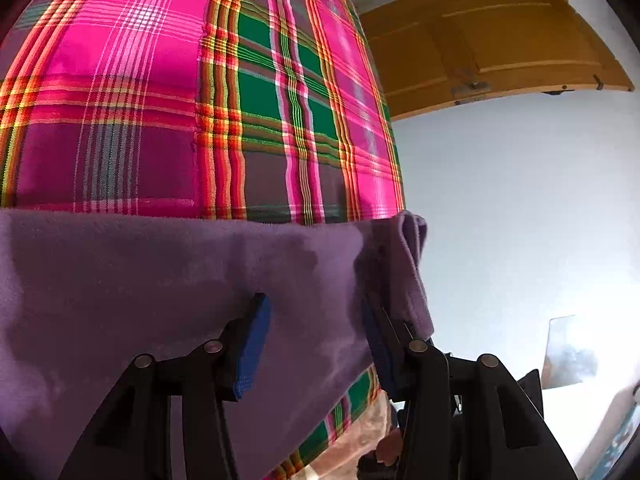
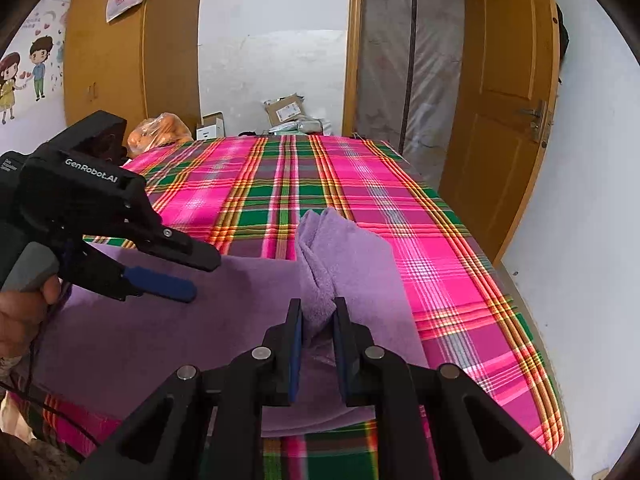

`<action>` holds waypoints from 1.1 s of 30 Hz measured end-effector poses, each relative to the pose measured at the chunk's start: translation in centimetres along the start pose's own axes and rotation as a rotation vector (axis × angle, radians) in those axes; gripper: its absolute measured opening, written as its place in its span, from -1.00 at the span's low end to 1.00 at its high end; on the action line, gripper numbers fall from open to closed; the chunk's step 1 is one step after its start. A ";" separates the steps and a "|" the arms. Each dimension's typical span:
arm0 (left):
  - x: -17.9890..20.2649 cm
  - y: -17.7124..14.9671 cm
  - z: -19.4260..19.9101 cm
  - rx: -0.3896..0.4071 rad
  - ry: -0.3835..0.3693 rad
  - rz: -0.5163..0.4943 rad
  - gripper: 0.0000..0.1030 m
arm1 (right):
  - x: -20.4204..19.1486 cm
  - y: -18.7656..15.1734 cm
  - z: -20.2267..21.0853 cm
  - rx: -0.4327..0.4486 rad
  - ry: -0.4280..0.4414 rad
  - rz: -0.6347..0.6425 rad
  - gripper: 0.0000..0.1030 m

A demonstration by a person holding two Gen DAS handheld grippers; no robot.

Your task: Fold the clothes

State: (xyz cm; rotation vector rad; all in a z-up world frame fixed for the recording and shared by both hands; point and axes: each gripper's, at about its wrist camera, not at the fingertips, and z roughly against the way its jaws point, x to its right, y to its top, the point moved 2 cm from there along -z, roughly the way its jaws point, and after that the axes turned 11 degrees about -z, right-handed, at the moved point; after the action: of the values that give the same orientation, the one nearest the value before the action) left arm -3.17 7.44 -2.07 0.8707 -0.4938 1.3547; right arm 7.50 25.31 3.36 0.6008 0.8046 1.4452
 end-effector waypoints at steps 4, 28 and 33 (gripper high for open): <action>-0.3 -0.2 0.6 0.010 -0.004 0.012 -0.04 | -1.1 0.0 0.5 0.008 0.015 0.017 -0.72; -3.1 -0.9 6.3 0.116 -0.043 0.080 -0.04 | -9.9 -0.3 3.2 0.022 0.161 0.148 -0.72; -4.2 -1.2 7.5 0.135 -0.043 0.106 -0.04 | -11.2 -0.8 2.9 0.007 0.187 0.161 -0.72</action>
State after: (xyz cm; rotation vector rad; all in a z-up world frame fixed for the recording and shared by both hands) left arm -1.47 -0.96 -1.00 0.9976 -0.4911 1.4820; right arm 10.81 14.48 5.78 0.5511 0.9250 1.6645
